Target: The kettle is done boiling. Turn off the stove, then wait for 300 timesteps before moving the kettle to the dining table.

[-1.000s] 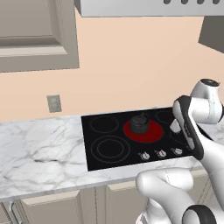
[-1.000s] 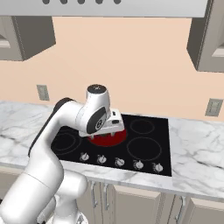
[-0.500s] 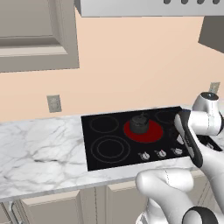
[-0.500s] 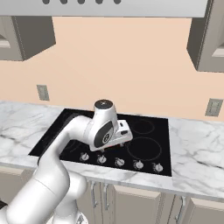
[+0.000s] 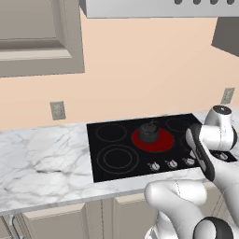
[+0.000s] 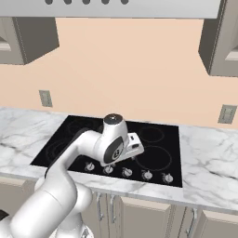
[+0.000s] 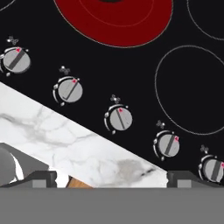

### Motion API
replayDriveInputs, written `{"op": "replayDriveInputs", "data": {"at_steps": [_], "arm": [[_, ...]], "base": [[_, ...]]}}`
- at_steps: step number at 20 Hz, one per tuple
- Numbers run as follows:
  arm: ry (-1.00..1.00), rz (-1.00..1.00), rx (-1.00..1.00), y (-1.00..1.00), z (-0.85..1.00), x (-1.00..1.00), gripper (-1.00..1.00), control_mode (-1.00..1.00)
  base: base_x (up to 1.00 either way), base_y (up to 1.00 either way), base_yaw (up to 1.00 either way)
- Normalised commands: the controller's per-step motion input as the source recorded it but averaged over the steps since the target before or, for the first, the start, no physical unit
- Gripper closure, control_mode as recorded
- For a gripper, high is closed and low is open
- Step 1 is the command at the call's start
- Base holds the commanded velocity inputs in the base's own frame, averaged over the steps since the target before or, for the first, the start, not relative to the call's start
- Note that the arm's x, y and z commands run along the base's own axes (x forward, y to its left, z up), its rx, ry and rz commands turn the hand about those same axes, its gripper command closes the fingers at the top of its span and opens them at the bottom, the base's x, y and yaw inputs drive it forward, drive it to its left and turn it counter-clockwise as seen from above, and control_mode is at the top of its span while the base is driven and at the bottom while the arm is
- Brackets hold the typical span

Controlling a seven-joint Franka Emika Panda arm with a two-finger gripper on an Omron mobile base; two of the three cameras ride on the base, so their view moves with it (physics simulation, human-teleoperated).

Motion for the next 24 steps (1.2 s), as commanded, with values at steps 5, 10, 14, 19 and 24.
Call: {"op": "replayDriveInputs", "data": {"at_steps": [5,10,14,19,24], "arm": [[0.00,0.00,0.00,-0.06,-0.18,0.19,-1.00,-1.00],[0.00,0.00,0.00,0.00,-0.21,0.32,-1.00,-1.00],[0.00,0.00,0.00,0.00,-0.25,0.24,-1.00,-1.00],[0.00,0.00,0.00,-0.04,-0.28,0.11,-1.00,-1.00],[0.00,0.00,0.00,-0.10,-0.29,0.00,-1.00,-1.00]], "base": [[0.00,0.00,0.00],[0.00,0.00,0.00],[0.00,0.00,0.00],[0.00,0.00,0.00],[0.00,0.00,0.00]]}}
